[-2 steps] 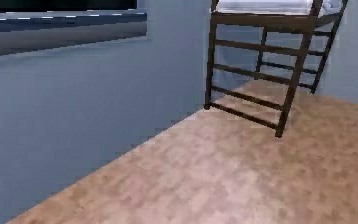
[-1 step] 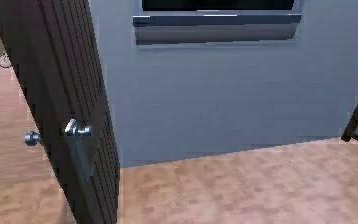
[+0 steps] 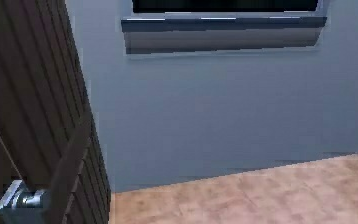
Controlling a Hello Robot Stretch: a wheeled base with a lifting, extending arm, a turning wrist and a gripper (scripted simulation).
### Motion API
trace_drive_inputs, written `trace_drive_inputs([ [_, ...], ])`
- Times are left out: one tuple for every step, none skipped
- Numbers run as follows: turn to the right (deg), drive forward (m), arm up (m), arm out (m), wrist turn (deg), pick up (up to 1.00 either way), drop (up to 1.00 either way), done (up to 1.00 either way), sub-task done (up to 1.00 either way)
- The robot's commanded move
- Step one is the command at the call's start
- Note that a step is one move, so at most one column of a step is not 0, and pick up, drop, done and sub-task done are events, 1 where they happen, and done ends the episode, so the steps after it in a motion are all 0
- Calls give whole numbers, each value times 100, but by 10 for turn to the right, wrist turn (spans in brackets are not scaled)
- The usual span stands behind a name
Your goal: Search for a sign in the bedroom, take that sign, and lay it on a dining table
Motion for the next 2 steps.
trace_drive_inputs([
  [450,0,0,0,0,0,0,0,0],
  [0,85,0,0,0,0,0,0,0],
])
